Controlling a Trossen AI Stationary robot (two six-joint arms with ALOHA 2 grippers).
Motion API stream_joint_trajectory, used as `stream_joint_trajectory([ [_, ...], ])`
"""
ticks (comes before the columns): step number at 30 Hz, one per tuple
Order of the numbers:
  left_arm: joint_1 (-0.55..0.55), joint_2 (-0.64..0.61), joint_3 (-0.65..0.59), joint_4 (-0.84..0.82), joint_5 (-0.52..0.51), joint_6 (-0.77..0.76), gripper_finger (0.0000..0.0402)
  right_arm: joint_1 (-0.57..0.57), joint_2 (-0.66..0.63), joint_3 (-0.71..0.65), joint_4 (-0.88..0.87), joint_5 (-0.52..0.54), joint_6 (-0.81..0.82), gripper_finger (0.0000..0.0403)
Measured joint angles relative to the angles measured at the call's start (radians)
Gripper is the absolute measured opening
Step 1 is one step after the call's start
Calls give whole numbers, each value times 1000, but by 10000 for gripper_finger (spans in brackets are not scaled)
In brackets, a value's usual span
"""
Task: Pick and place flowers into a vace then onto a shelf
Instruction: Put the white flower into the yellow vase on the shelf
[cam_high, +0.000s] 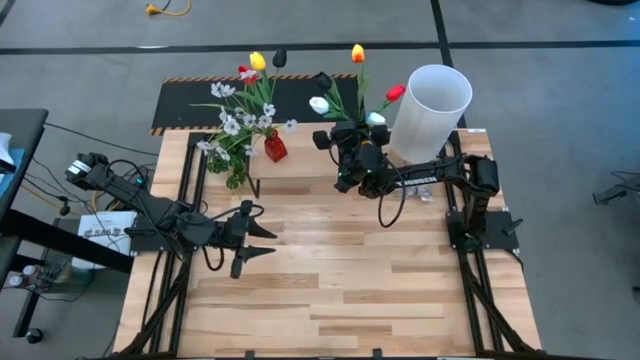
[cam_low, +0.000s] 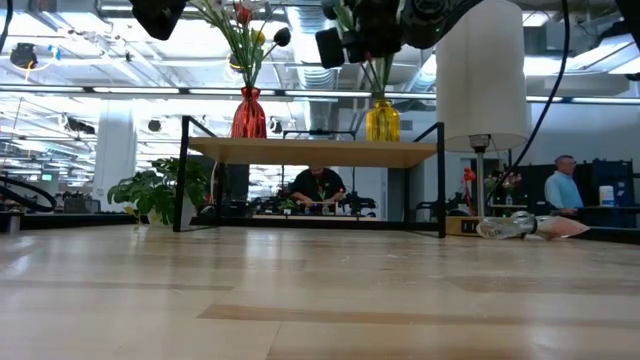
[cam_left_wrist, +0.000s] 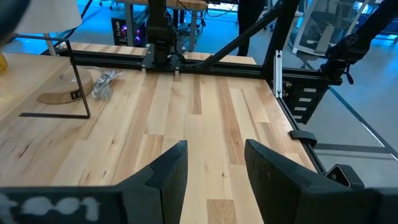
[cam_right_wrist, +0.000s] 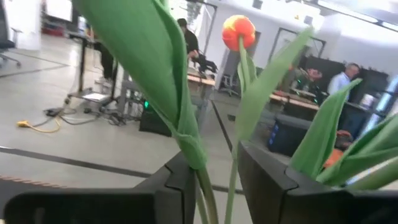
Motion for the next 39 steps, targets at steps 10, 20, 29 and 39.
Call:
stream_joint_trajectory([
  [10, 0, 0, 0, 0, 0, -6, 148, 39, 0, 0, 4, 18, 0, 118],
  [20, 0, 0, 0, 0, 0, -11, 148, 40, 0, 0, 160, 31, -7, 118],
  [29, 0, 0, 0, 0, 0, -16, 148, 43, 0, 0, 225, 33, -7, 148],
  [39, 0, 0, 0, 0, -1, -18, 148, 38, 0, 0, 327, 99, -5, 217],
])
